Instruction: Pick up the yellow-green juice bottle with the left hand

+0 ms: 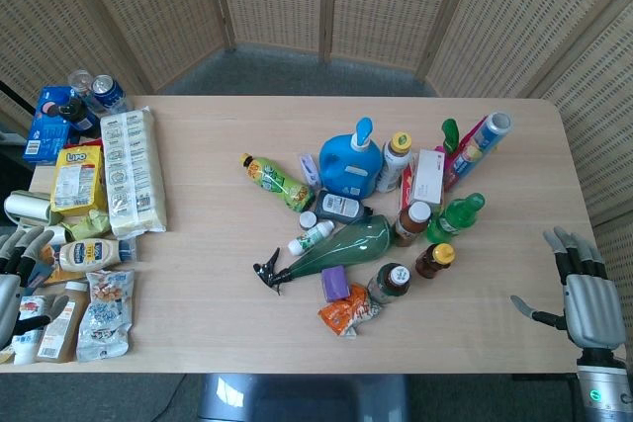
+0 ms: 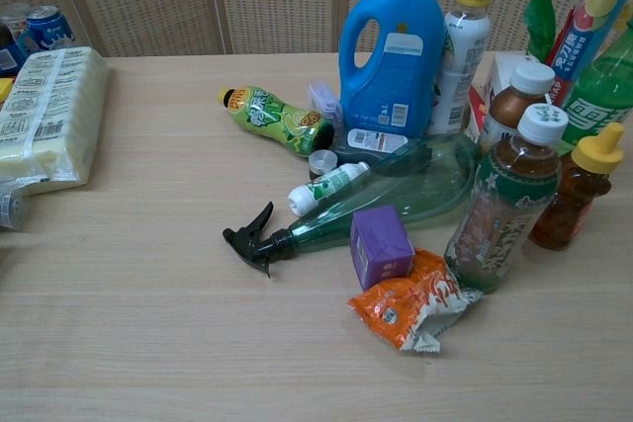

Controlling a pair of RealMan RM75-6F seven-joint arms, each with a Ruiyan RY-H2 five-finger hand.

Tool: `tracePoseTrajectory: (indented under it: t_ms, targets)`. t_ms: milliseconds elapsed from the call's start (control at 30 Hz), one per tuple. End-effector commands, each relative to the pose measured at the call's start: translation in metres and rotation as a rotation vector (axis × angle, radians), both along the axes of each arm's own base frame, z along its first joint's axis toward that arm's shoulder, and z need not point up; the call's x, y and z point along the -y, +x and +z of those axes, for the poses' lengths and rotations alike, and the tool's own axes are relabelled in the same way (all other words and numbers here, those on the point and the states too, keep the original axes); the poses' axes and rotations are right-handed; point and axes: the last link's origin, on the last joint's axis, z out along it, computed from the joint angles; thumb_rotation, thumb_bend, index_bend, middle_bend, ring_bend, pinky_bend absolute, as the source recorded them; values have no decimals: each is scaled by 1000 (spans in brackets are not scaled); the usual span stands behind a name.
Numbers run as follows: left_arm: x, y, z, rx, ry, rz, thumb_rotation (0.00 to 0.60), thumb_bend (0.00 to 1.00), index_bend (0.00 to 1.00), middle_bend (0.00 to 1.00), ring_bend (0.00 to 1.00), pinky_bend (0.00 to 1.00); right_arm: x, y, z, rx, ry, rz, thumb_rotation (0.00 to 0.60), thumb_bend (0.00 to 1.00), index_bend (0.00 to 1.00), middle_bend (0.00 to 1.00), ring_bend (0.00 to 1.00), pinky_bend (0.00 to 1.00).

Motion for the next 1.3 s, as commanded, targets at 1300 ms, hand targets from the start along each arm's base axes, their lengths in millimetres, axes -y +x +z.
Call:
tracePoseTrajectory:
  t_ms: [1300]
  targets:
    - [-251,118,-179,-76,-421,-293,600,295,21,0,0,0,-48,-38,37,-16,-112,-188,492,37,0,0,0,0]
